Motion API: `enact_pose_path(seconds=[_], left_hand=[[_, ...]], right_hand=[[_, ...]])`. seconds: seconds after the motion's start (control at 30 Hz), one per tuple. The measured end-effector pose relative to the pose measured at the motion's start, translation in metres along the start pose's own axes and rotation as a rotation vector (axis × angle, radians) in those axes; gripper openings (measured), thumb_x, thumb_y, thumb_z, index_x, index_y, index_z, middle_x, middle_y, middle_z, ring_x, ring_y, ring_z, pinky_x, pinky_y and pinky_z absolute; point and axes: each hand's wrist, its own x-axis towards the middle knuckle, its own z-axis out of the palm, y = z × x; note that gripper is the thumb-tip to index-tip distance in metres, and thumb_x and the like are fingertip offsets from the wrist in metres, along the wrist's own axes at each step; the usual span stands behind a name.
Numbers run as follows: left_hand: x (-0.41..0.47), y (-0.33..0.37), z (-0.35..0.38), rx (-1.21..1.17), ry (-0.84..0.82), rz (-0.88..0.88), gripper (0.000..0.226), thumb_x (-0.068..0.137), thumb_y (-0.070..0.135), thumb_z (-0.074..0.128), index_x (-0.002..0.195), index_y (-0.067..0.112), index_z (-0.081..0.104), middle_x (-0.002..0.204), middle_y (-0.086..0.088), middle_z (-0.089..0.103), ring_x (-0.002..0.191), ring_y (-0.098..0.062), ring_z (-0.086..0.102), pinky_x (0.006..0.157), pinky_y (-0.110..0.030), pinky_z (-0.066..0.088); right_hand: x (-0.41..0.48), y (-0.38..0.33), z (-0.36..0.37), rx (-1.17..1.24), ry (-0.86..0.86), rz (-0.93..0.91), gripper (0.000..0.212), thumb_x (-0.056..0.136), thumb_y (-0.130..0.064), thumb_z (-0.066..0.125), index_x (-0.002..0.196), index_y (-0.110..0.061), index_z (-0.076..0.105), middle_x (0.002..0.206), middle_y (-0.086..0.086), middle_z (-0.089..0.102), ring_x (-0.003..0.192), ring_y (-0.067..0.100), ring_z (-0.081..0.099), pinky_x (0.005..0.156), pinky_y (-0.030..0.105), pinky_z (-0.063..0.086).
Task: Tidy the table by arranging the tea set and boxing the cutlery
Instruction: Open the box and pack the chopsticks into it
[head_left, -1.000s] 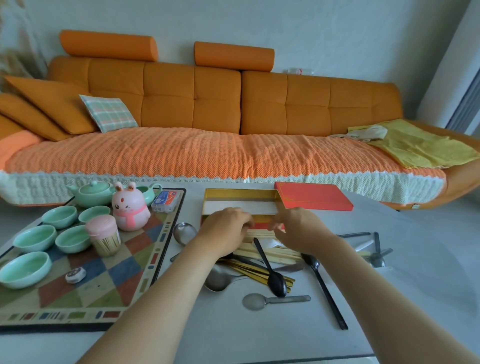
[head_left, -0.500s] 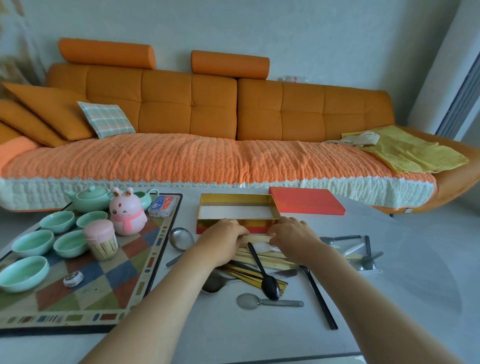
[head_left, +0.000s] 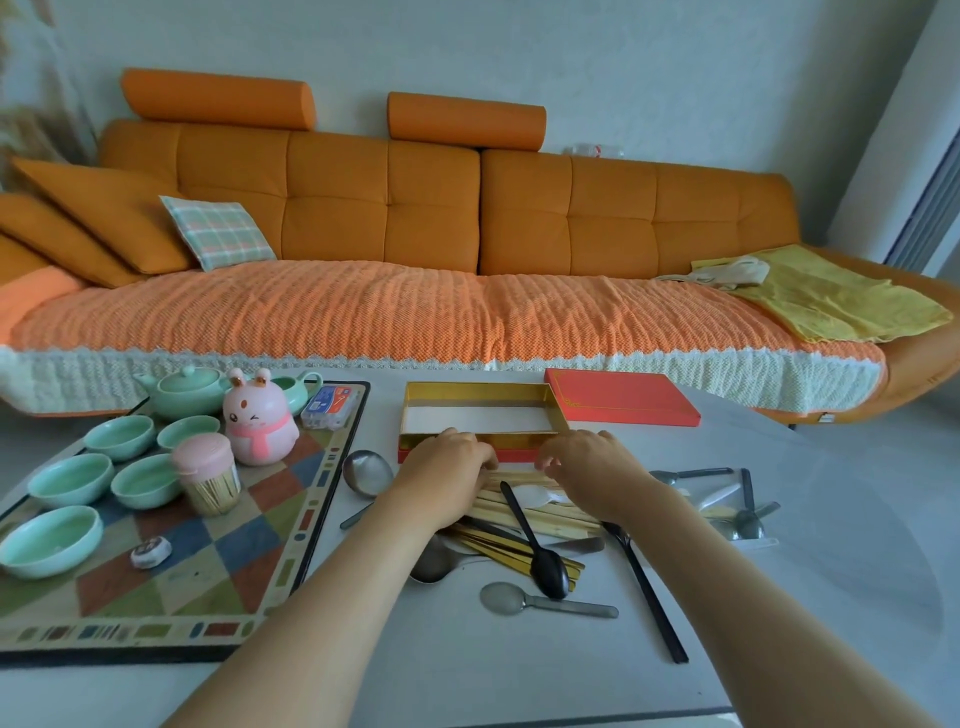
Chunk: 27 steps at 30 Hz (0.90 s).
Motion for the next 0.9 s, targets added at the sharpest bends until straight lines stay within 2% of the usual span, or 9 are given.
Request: enact_pose_path(seconds=[0.13, 0.27, 0.33, 0.43, 0.53, 0.63, 0.7, 0.8, 0.9], left_hand=[[0.001, -0.001, -0.006, 0.03, 0.035, 0.006, 0.027, 0.098, 0.021, 0.049, 0.119, 0.026, 0.065, 0.111, 0.003, 0.067, 0.102, -0.021, 0.06, 0.084, -0.036, 0.05], [0.007, -0.007, -0.026, -0.051, 0.202, -0.003, 0.025, 0.1, 0.019, 0.049, 0.114, 0.025, 0.068, 0.103, 0.006, 0.065, 0.094, -0.017, 0.062, 0.078, -0.034, 0.051], [0.011, -0.015, -0.035, -0.097, 0.286, -0.04, 0.025, 0.1, 0.017, 0.05, 0.116, 0.022, 0.069, 0.106, 0.005, 0.066, 0.097, -0.016, 0.06, 0.081, -0.032, 0.05], [0.012, -0.03, -0.039, -0.11, 0.336, -0.084, 0.025, 0.098, 0.014, 0.053, 0.114, 0.019, 0.071, 0.108, 0.002, 0.067, 0.106, -0.02, 0.056, 0.087, -0.037, 0.048], [0.008, -0.037, -0.035, -0.01, 0.298, -0.11, 0.031, 0.098, 0.015, 0.054, 0.126, 0.021, 0.066, 0.12, 0.002, 0.063, 0.114, -0.022, 0.05, 0.094, -0.037, 0.042], [0.007, -0.04, -0.029, 0.013, 0.189, -0.129, 0.039, 0.099, 0.022, 0.052, 0.138, 0.024, 0.055, 0.135, 0.003, 0.055, 0.124, -0.02, 0.045, 0.103, -0.037, 0.036], [0.008, -0.04, -0.025, 0.018, 0.08, -0.125, 0.041, 0.1, 0.028, 0.049, 0.141, 0.024, 0.052, 0.142, 0.001, 0.052, 0.129, -0.021, 0.046, 0.108, -0.039, 0.035], [0.008, -0.038, -0.019, 0.067, -0.039, -0.12, 0.043, 0.101, 0.036, 0.044, 0.142, 0.025, 0.05, 0.141, 0.002, 0.053, 0.129, -0.022, 0.046, 0.108, -0.039, 0.031], [0.009, -0.035, -0.017, 0.077, -0.062, -0.115, 0.043, 0.101, 0.039, 0.043, 0.142, 0.027, 0.048, 0.138, 0.003, 0.055, 0.126, -0.021, 0.047, 0.109, -0.04, 0.026]], right_hand=[[0.003, -0.001, -0.002, 0.042, 0.112, -0.067, 0.023, 0.1, -0.022, 0.049, 0.108, -0.025, 0.07, 0.102, -0.006, 0.064, 0.094, 0.018, 0.059, 0.084, 0.034, 0.048], [0.009, -0.006, -0.01, 0.186, 0.32, -0.076, 0.02, 0.098, -0.014, 0.053, 0.106, -0.016, 0.071, 0.099, 0.0, 0.062, 0.085, 0.021, 0.058, 0.072, 0.037, 0.051], [0.014, -0.007, -0.014, 0.234, 0.372, -0.064, 0.022, 0.096, -0.008, 0.054, 0.11, -0.014, 0.07, 0.103, 0.002, 0.063, 0.087, 0.023, 0.061, 0.071, 0.04, 0.053], [0.023, -0.009, -0.013, 0.271, 0.376, -0.016, 0.025, 0.096, -0.005, 0.052, 0.111, -0.012, 0.071, 0.104, 0.005, 0.065, 0.094, 0.03, 0.063, 0.071, 0.044, 0.054], [0.036, -0.013, -0.006, 0.265, 0.367, 0.047, 0.03, 0.095, -0.001, 0.051, 0.113, -0.014, 0.072, 0.105, 0.004, 0.066, 0.093, 0.028, 0.063, 0.074, 0.04, 0.053], [0.046, -0.015, 0.001, 0.268, 0.313, 0.125, 0.045, 0.09, 0.008, 0.048, 0.116, -0.021, 0.07, 0.106, 0.002, 0.07, 0.095, 0.022, 0.065, 0.089, 0.042, 0.051], [0.051, -0.016, 0.004, 0.265, 0.247, 0.172, 0.048, 0.091, 0.007, 0.046, 0.118, -0.026, 0.069, 0.109, -0.002, 0.071, 0.1, 0.018, 0.064, 0.097, 0.042, 0.047], [0.055, -0.017, 0.001, 0.222, 0.108, 0.218, 0.052, 0.093, 0.002, 0.039, 0.12, -0.033, 0.066, 0.112, -0.009, 0.07, 0.104, 0.017, 0.06, 0.101, 0.037, 0.037], [0.051, -0.013, -0.001, 0.269, 0.079, 0.195, 0.051, 0.094, -0.001, 0.035, 0.121, -0.032, 0.065, 0.122, -0.007, 0.067, 0.112, 0.018, 0.058, 0.105, 0.042, 0.038]])
